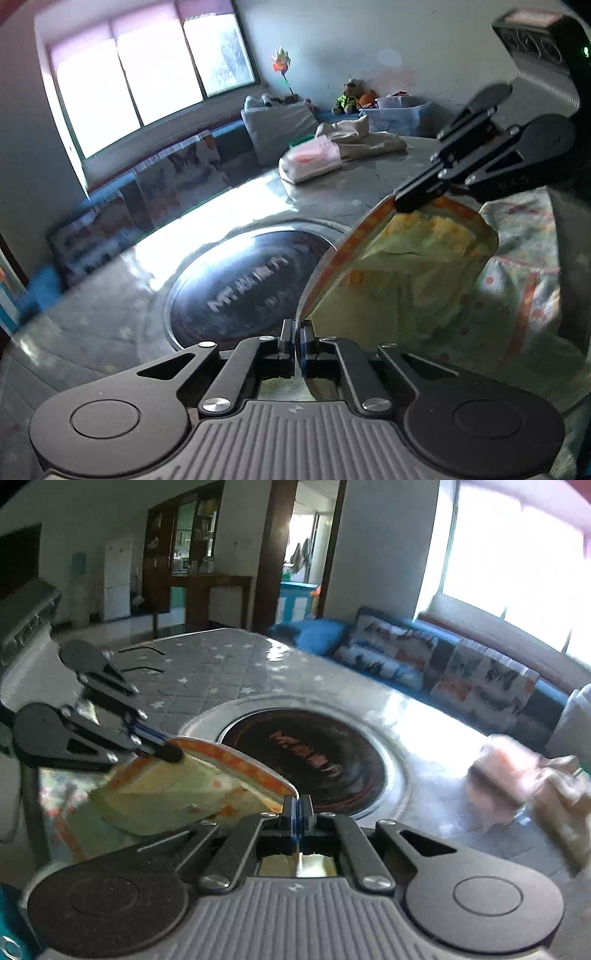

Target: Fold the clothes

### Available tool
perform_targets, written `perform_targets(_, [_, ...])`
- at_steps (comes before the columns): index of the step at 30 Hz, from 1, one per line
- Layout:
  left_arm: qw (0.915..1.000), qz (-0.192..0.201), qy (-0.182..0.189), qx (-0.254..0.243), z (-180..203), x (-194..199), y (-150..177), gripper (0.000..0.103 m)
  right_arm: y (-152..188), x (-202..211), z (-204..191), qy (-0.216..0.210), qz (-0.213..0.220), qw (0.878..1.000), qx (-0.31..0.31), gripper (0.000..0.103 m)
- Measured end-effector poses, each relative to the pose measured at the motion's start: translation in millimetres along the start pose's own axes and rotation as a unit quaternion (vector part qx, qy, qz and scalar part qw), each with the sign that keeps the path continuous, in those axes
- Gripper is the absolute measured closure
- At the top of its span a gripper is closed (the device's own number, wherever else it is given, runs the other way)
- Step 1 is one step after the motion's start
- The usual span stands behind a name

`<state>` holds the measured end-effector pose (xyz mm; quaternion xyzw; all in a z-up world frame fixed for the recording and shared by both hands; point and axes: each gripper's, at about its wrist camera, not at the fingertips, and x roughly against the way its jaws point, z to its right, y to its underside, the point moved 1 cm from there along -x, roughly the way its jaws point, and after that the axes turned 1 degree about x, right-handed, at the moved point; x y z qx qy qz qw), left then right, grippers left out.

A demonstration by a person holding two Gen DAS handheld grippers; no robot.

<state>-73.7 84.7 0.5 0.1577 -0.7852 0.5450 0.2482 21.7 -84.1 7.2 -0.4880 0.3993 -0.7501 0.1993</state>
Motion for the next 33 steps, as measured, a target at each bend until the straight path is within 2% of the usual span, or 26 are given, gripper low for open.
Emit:
perform_targets(3, [0.9994,0.012,0.006,-0.031,11.4,11.1,1.6,0.1,7.8,9.6,-20.4,0.023,0.007,0.996,0.085,0.102])
perform_targets(7, [0.9981,0.004,0.045,-0.043,16.8,17.1,9.0,0.095,18.2,14.5,-28.4,-0.001,-0.016,0.994,0.104,0.1])
perform_targets(10, [0.9984,0.002,0.049,-0.027,9.0,24.1,14.1,0.092,21.0,22.4,-26.2,-0.024,-0.027,0.996,0.087,0.096])
perform_targets(11, [0.9986,0.002,0.049,-0.021,5.5,26.8,15.7,0.082,21.0,25.5,-25.0,-0.027,-0.028,0.996,0.085,0.094])
perform_targets(12, [0.9987,0.002,0.048,-0.015,2.0,29.4,17.3,0.076,21.8,28.9,-23.3,-0.027,-0.029,0.996,0.082,0.081])
perform_targets(13, [0.9988,0.002,0.047,-0.008,-1.4,32.0,18.9,0.076,24.1,32.5,-21.3,-0.024,-0.029,0.996,0.081,0.061])
perform_targets(14, [0.9989,0.0,0.046,-0.002,-5.0,34.6,20.9,0.075,27.1,35.0,-20.5,-0.024,-0.033,0.996,0.082,0.056])
perform_targets(15, [0.999,-0.005,0.045,0.003,-7.9,37.0,24.2,0.067,30.2,36.9,-19.8,-0.023,-0.037,0.995,0.084,0.054])
perform_targets(17, [0.999,-0.012,0.042,0.005,-9.2,40.6,31.4,0.059,38.6,36.0,-19.7,-0.02,-0.051,0.995,0.084,0.053])
perform_targets(20, [0.9982,-0.025,0.051,-0.017,-0.8,42.7,42.4,0.059,51.1,31.8,-19.8,-0.018,-0.075,0.994,0.081,0.053])
perform_targets(28, [0.9935,-0.047,0.067,-0.079,23.3,19.3,52.2,0.06,62.9,13.1,-21.7,-0.025,-0.089,0.991,0.095,0.051])
perform_targets(32, [0.9933,-0.052,0.076,-0.07,21.9,12.6,54.2,0.074,69.1,26.1,-18.1,-0.028,-0.095,0.991,0.092,0.05])
perform_targets(33, [0.9933,-0.053,0.077,-0.068,21.3,11.5,54.4,0.082,70.1,27.3,-17.1,-0.025,-0.096,0.991,0.091,0.05])
